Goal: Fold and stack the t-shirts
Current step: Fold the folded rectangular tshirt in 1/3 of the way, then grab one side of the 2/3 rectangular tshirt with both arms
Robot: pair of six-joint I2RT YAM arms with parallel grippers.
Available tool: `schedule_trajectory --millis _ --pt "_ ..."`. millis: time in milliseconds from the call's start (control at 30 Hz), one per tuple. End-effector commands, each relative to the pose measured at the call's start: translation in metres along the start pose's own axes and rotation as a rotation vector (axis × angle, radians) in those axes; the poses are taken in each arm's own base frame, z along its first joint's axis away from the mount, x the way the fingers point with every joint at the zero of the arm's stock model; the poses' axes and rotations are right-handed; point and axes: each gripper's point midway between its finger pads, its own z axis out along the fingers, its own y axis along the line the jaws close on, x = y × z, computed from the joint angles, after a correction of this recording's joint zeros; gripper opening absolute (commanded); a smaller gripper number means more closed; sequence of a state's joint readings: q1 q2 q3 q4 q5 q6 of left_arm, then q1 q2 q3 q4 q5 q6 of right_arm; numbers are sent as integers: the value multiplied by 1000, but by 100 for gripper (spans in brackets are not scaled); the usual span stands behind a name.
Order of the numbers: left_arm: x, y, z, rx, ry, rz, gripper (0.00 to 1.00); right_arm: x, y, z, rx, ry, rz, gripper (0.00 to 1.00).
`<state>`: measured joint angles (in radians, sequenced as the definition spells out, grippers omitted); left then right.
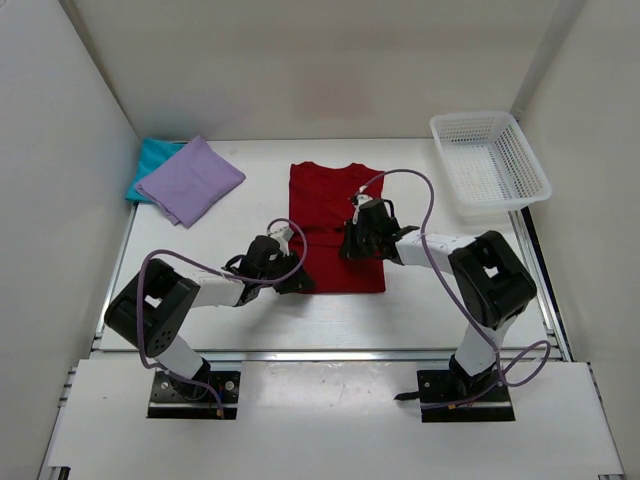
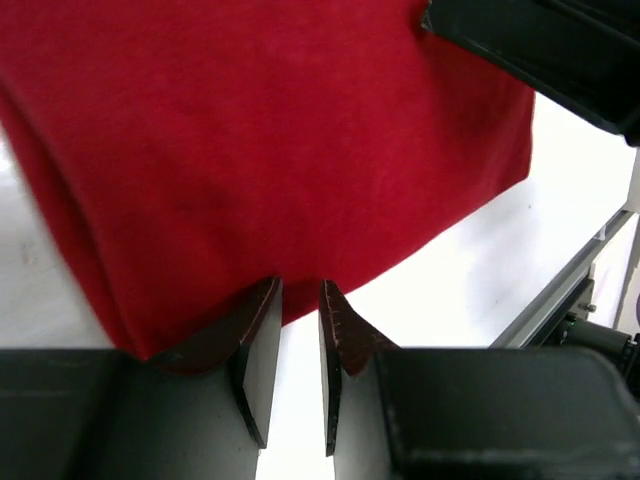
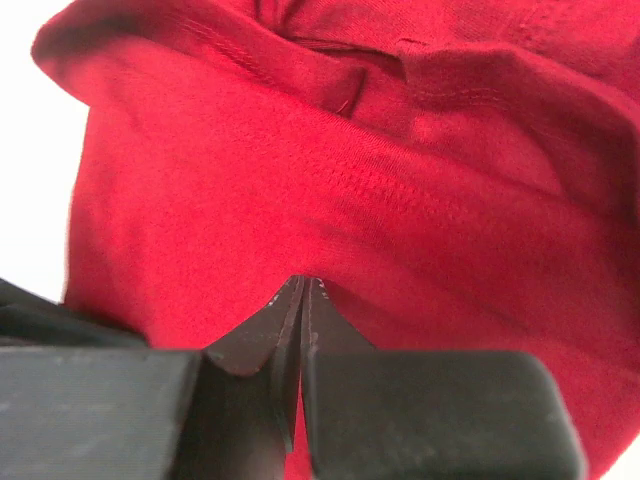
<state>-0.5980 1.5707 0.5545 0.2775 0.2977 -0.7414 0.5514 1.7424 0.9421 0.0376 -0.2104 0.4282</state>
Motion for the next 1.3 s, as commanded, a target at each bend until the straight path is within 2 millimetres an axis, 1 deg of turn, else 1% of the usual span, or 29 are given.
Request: schedule_trajectory --millis 0,67,100,133,233,300,333,367,433,467,500,533,567,600,667,700,733,800,833,867,900,933,967,1000,1033,1067,1133,1167,1267 --pt "-3 2 -3 29 -24 -12 33 -13 10 14 -3 -40 -66 0" --pt "1 8 -3 18 -22 -11 33 -11 0 20 16 -33 -47 0" --pt "4 11 -4 9 -20 -6 33 -14 1 23 22 -43 -55 0" --pt "8 11 -6 7 -15 -4 33 -18 -5 25 40 -53 -42 0" --pt "14 16 -7 2 -4 -7 33 -44 -22 33 104 -124 -39 0" --pt "15 19 -8 0 -2 -14 33 -78 -29 38 123 -190 -25 0" --pt "16 19 -8 -3 0 -11 33 -101 -34 40 126 -227 -11 0" --pt "17 16 -10 5 6 -10 33 -106 -47 46 150 -228 3 0" --pt "16 14 -13 7 4 -4 33 -146 -49 45 157 -285 17 0" --pt "11 14 -15 2 -10 -5 33 -148 -59 44 175 -275 30 0" --pt "10 10 -17 12 -14 0 33 -167 -55 33 154 -309 36 0" --pt "6 8 -19 20 -21 -1 33 -168 -56 29 153 -315 30 0" --pt "2 2 -23 34 -36 5 33 -174 -49 12 142 -350 15 0" --pt "-4 -2 -26 40 -48 10 34 -185 -35 -8 115 -398 0 0" --pt "-10 -4 -32 39 -64 24 35 -157 -26 -21 103 -344 -41 0" --pt "-14 -2 -35 30 -73 23 35 -160 -17 -39 110 -358 -53 0" --pt "-12 2 -38 25 -72 32 36 -136 -16 -39 112 -315 -66 0" --pt "-21 11 -42 -16 -98 34 37 -86 -10 -54 53 -264 -64 0" --pt "-19 19 -43 -43 -93 37 37 -76 -3 -65 31 -271 -48 0" --pt "-17 25 -45 -62 -89 41 38 -43 -5 -62 24 -223 -27 0" --pt "-15 32 -47 -83 -89 37 39 -17 -12 -69 30 -200 -19 0" --pt "-14 35 -49 -88 -92 37 41 -14 -8 -79 13 -221 -11 1" --pt "-9 40 -50 -102 -83 46 43 11 -19 -79 30 -179 16 4" --pt "-10 44 -53 -124 -100 76 45 28 -26 -86 43 -168 40 7" --pt "-13 47 -54 -156 -114 87 50 28 -25 -95 35 -186 51 15" --pt "-13 50 -56 -173 -124 99 51 47 -38 -97 58 -160 82 24" --pt "-13 50 -56 -182 -130 104 55 55 -42 -108 54 -182 105 36" --pt "-12 53 -55 -180 -128 92 56 65 -50 -109 68 -172 141 41" --pt "-6 59 -49 -195 -95 80 55 79 -58 -109 38 -147 187 44"
